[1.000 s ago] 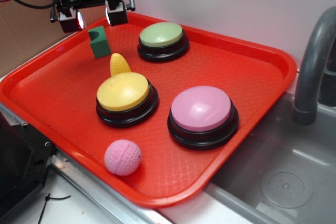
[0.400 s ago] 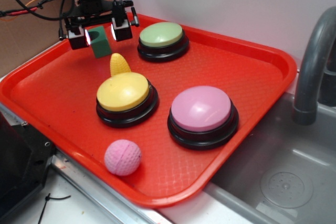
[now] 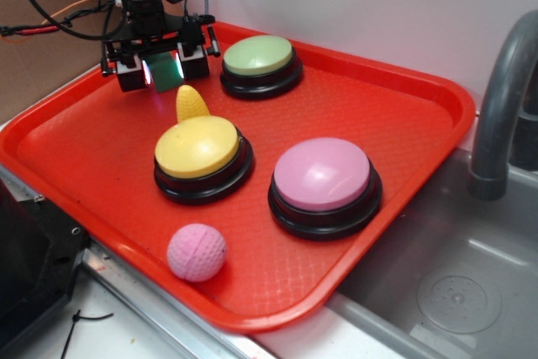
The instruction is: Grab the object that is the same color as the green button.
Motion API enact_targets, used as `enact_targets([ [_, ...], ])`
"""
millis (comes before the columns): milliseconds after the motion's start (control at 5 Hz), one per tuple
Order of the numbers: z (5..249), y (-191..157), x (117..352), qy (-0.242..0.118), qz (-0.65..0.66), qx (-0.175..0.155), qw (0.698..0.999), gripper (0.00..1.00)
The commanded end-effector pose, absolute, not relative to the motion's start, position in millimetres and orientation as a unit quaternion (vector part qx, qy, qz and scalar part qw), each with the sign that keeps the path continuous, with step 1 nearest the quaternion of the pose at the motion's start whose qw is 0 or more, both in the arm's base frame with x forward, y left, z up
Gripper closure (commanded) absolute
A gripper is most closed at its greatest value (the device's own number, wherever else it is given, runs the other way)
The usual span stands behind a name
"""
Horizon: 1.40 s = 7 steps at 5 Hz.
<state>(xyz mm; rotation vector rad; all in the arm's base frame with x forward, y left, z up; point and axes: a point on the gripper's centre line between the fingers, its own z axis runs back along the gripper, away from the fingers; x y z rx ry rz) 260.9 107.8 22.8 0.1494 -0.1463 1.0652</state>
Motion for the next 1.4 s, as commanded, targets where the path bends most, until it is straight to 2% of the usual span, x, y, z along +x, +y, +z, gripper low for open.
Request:
enact_targets([
  [0, 44.9, 122.6, 261.2, -0.087, 0.486, 0.070, 0.867, 1.00],
  [200, 79.0, 109.7, 258.7, -0.089, 0.402, 0.057, 0.909, 1.00],
  [400, 120.5, 88.5, 254.2, -0.072, 0.286, 0.038, 0.955, 1.00],
  [600, 164.8, 56.0, 243.2, -0.056, 0.167, 0.002, 0.984, 1.00],
  [800, 207.2, 31.5, 219.3, -0.077, 0.068, -0.036, 0.994, 1.00],
  [1000, 231.7, 22.2, 199.1, -0.095, 0.052, -0.045, 0.993, 1.00],
  [1200, 238.1, 19.0, 191.6, -0.091, 0.034, -0.031, 0.995, 1.00],
])
